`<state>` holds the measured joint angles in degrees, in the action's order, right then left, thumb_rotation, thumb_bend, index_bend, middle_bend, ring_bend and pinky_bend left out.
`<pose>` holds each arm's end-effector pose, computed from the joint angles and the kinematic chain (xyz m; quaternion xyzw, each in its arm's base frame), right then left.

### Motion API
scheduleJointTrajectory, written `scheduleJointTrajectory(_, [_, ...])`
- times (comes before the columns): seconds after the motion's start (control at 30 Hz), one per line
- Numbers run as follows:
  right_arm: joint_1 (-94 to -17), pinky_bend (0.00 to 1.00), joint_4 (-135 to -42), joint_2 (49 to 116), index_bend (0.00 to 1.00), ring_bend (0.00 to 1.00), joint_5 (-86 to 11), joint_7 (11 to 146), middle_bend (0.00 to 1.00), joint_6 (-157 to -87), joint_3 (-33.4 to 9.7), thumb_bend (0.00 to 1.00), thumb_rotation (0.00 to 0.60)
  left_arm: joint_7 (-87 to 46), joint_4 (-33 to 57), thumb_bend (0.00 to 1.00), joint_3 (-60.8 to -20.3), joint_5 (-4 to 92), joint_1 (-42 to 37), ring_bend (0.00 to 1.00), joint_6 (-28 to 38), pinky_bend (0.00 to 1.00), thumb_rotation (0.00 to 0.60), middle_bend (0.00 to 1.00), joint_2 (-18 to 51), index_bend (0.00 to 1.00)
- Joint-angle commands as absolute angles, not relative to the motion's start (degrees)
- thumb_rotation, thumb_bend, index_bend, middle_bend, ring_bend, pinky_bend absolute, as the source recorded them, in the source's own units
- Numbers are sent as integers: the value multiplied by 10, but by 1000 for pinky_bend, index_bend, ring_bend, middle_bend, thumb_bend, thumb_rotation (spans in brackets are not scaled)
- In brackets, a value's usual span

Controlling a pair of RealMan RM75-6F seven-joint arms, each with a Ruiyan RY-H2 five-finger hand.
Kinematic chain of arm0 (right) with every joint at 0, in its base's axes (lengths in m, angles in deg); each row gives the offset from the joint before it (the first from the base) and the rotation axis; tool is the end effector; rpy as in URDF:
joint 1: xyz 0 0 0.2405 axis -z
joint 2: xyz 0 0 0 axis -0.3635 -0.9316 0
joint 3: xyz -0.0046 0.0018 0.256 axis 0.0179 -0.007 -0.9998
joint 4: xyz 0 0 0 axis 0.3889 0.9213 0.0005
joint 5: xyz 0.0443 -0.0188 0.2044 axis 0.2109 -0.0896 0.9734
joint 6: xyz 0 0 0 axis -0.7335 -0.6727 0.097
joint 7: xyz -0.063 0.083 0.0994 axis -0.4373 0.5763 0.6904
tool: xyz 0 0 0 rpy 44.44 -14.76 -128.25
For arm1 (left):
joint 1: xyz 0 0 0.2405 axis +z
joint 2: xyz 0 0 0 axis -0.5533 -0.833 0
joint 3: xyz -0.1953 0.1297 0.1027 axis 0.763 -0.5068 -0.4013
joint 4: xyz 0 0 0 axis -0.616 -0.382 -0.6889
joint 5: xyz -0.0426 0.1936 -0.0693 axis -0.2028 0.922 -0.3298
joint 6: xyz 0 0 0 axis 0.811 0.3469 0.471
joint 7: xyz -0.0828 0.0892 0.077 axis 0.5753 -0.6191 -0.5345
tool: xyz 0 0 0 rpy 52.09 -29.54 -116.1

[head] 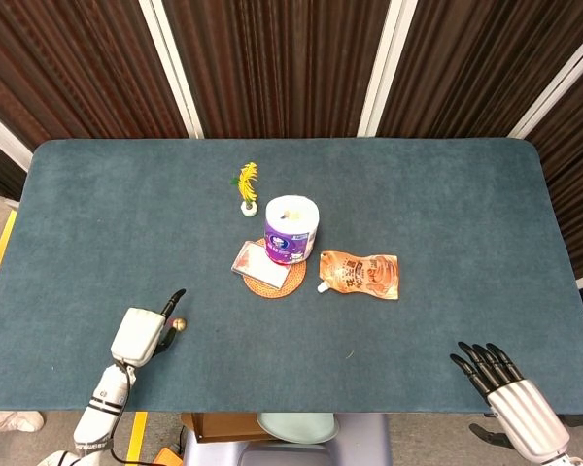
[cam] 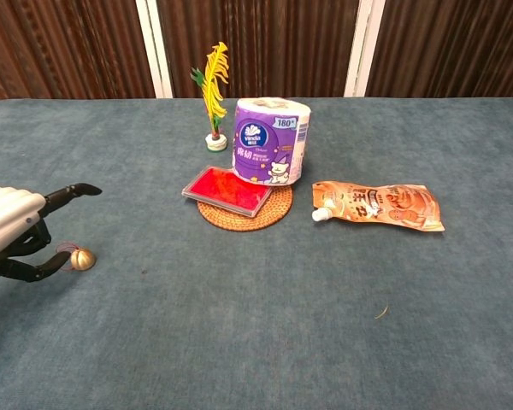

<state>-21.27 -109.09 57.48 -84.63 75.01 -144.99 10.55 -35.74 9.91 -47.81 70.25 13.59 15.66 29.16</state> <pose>-0.2852 -0.0873 0.1372 0.7367 -0.3762 0.3450 0.4435 -0.2529 0.2439 -0.0203 -0.7178 -0.3119 -0.3746 0.4971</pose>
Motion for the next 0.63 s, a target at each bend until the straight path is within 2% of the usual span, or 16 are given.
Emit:
scheduleJointTrajectory(0.03, [-211,0,-1088,572,0,0,-847,757,0,-1457,105,190,600,-381,246,415,-507,713,177,740,202,958,600,693,186,45])
scheduleJointTrajectory(0.07, [-210,0,-1087,572,0,0,-846,757,0,-1460,104,190,600,-394,289,415,-522,711,192,652,211,928,600,578,153,35])
scheduleJointTrajectory(0.1, [-210,0,-1086,572,0,0,-844,757,0,-1461,103,191,600,-408,342,414,-542,704,208,466,214,825,600,370,113,18])
scheduleJointTrajectory(0.13, [-210,0,-1087,573,0,0,-840,759,0,-1458,101,190,600,-417,416,414,-574,699,226,350,214,733,600,257,56,11])
scheduleJointTrajectory(0.17, [-212,0,-1089,573,0,0,-836,760,0,-1455,100,190,600,-411,462,412,-598,707,238,185,221,542,600,120,16,1])
scheduleJointTrajectory(0.23, [-214,0,-1092,574,0,0,-828,759,0,-1447,97,191,600,-381,490,409,-634,770,276,12,287,204,600,5,-37,0])
scheduleJointTrajectory(0.27, [-215,0,-1094,574,0,0,-825,757,0,-1445,96,190,600,-365,477,408,-642,802,298,0,331,105,600,0,-43,0])
scheduleJointTrajectory(0.33, [-213,0,-1097,575,0,0,-820,752,0,-1446,93,190,600,-315,425,406,-646,846,352,0,429,45,600,0,-31,0])
scheduleJointTrajectory(0.43, [-212,0,-1097,578,0,0,-820,743,0,-1448,91,191,600,-289,389,403,-640,874,373,0,475,11,600,0,-31,0])
scheduleJointTrajectory(0.63, [-215,0,-1098,575,0,0,-824,747,0,-1444,94,191,600,-329,385,402,-608,822,379,0,439,9,600,0,-19,0])
